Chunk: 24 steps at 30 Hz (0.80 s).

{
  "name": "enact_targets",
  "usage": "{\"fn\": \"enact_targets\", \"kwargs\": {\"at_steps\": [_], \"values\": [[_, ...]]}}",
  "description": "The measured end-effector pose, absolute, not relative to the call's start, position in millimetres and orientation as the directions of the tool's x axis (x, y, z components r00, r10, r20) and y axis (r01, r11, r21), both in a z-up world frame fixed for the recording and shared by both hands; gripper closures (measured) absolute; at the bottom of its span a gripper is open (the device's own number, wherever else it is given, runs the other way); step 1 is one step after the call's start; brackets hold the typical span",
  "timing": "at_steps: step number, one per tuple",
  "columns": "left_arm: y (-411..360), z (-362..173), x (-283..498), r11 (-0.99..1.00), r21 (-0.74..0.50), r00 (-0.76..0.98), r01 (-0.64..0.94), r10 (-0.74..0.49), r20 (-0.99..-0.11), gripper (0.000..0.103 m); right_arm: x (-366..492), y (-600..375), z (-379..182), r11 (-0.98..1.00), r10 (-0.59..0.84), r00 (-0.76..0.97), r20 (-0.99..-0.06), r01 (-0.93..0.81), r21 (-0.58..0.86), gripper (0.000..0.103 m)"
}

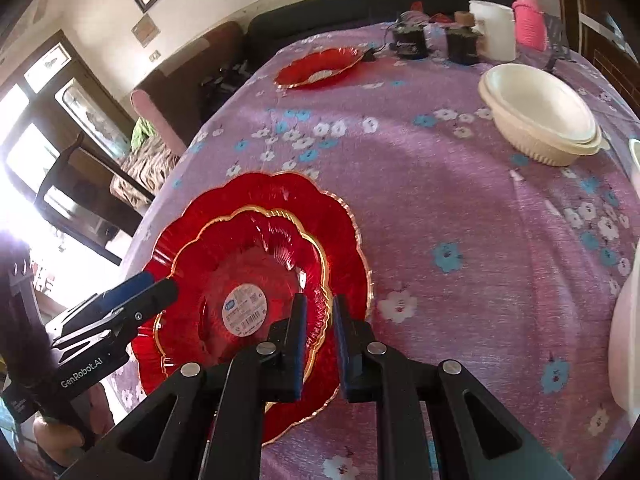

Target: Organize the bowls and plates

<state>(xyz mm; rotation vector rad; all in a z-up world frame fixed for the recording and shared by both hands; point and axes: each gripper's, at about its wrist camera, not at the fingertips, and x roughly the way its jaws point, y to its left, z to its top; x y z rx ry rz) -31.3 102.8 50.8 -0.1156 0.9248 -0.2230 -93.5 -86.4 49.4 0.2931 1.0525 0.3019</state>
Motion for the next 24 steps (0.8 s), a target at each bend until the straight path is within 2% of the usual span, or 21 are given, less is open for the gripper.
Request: {"fn": "enact_targets", "kwargs": {"at_steps": [9, 24], "values": [[90, 65, -40, 0.964, -0.209, 0.594, 0.165, -0.266, -0.759, 0.046, -102, -112, 58, 0.890, 0.429, 0.494, -0.756, -0.087, 0.448, 0.088], [26, 77, -53, 0.946, -0.154, 0.565, 0.285, -0.295, -0.771, 0.046, -121, -172, 71, 0.844, 0.465, 0.554, -0.691, -0.040, 0.535, 0.088]]}}
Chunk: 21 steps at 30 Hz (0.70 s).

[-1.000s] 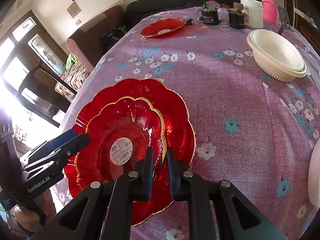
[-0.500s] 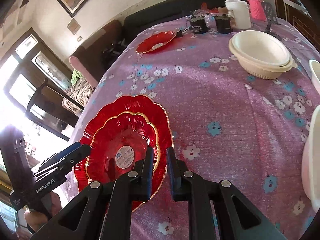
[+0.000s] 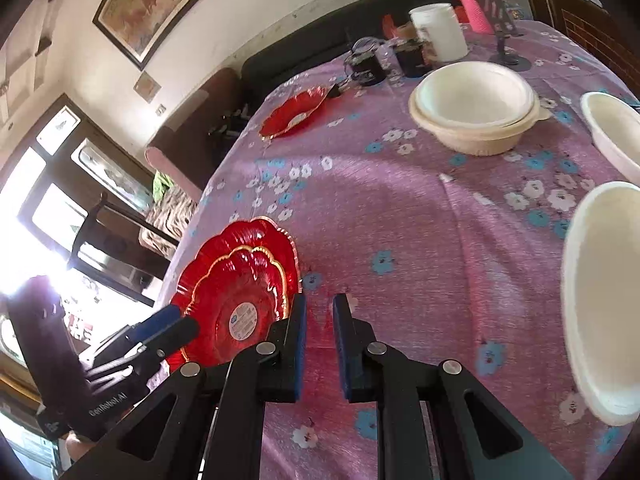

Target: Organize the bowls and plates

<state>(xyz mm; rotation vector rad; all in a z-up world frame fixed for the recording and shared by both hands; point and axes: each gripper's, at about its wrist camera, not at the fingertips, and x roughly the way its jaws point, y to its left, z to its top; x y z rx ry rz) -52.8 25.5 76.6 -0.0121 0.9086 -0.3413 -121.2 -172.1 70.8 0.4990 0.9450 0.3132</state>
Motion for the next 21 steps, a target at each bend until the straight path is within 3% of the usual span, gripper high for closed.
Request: {"fn": "enact_targets", "kwargs": {"at_steps": [9, 21], "values": [[-42, 89, -59, 0.910, -0.105, 0.529, 0.401, -0.324, -0.785, 0.046, -147, -247, 90, 0.797, 0.449, 0.656, -0.607, 0.013, 0.604, 0.089], [-172, 106, -37, 0.819, -0.112, 0.405, 0.562, -0.391, -0.826, 0.046, -190, -389, 84, 0.709, 0.275, 0.789, -0.550, 0.220, 0.670, 0.089]]}}
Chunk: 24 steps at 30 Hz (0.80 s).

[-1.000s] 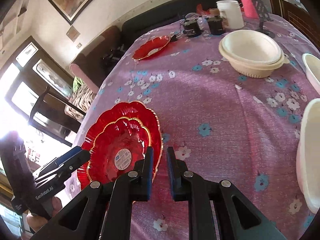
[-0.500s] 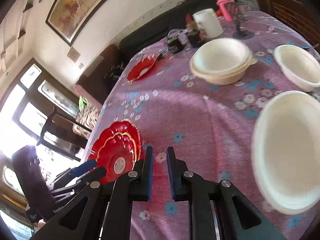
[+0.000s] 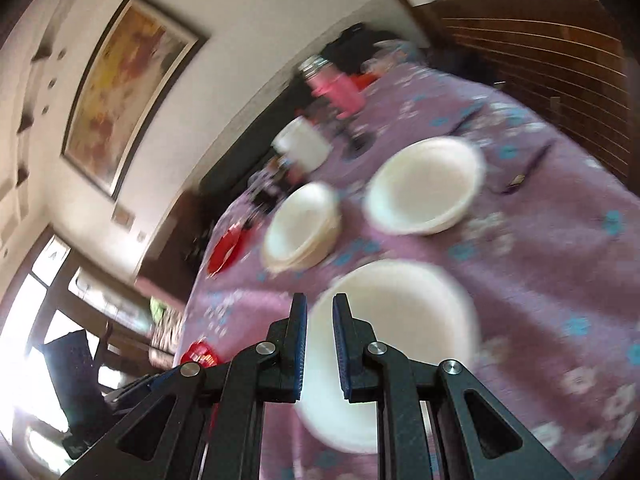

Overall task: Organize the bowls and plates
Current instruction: 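Reach the left gripper to a white bowl and grasp its rim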

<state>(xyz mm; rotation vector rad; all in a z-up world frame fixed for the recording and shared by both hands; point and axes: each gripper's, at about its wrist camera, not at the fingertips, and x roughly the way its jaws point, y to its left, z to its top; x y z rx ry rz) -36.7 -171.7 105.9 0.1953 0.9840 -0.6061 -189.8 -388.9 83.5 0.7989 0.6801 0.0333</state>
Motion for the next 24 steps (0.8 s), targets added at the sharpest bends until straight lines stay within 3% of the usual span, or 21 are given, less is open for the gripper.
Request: {"fn": "enact_targets", "kwargs": {"at_steps": [12, 16, 24], "values": [[-285, 100, 56, 0.804, -0.155, 0.326, 0.574, -0.398, -0.857, 0.046, -168, -474, 54, 0.596, 0.257, 0.784, -0.565, 0.332, 0.731, 0.088], [-310, 85, 89, 0.808, -0.189, 0.281, 0.559, -0.399, -0.873, 0.046, -154, -486, 38, 0.569, 0.266, 0.768, -0.583, 0.363, 0.738, 0.078], [-355, 58, 133, 0.803, -0.209, 0.231, 0.558, -0.392, -0.890, 0.046, -135, -497, 21, 0.548, 0.272, 0.750, -0.603, 0.394, 0.738, 0.078]]}}
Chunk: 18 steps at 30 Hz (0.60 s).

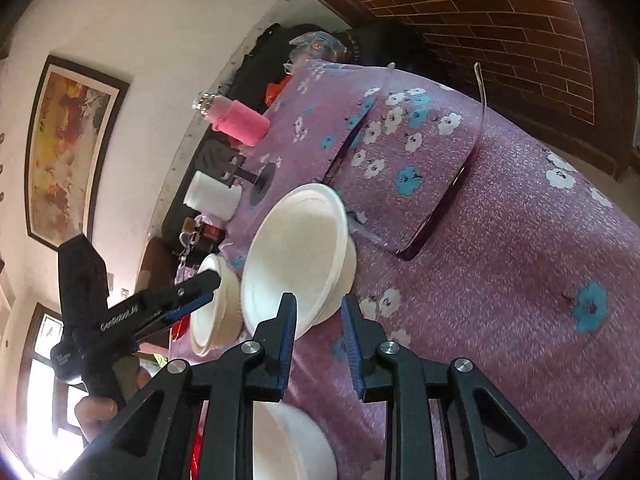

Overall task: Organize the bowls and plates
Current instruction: 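Reach the left gripper to a white bowl and grasp its rim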

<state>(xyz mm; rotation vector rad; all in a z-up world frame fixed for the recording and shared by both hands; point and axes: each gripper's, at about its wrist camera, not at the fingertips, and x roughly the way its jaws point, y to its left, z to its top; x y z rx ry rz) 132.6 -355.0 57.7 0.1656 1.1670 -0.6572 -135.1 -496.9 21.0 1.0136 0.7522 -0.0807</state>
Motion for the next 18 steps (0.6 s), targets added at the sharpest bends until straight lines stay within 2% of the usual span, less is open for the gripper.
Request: {"fn": "enact_targets", "kwargs": {"at_steps": [3, 4, 6, 9, 10, 18], "values": [[-365, 45, 147, 0.802, -0.243, 0.200, 0.546, -0.406, -0.892, 0.048, -125, -499, 14, 0.544, 0.275, 0.744, -0.609, 0.402, 0.736, 0.078], [-368, 41, 150, 0.800, -0.251, 0.187, 0.546, -0.408, -0.894, 0.054, -122, -499, 12, 0.544, 0.276, 0.742, -0.611, 0.403, 0.736, 0.078], [-376, 29, 152, 0.790, -0.263, 0.146, 0.554, -0.403, -0.904, 0.089, -116, -499, 6, 0.544, 0.276, 0.736, -0.618, 0.411, 0.732, 0.078], [-381, 24, 146, 0.781, -0.262, 0.136, 0.568, -0.402, -0.905, 0.091, -111, -496, 6, 0.560, 0.271, 0.741, -0.614, 0.397, 0.727, 0.080], [-381, 27, 142, 0.776, -0.252, 0.147, 0.578, -0.403, -0.903, 0.091, -110, -494, 8, 0.576, 0.265, 0.740, -0.619, 0.393, 0.717, 0.086], [-346, 81, 105, 0.769, -0.231, 0.241, 0.597, -0.446, -0.862, 0.092, -133, -471, 51, 0.624, 0.252, 0.785, -0.566, 0.315, 0.715, 0.086]]}}
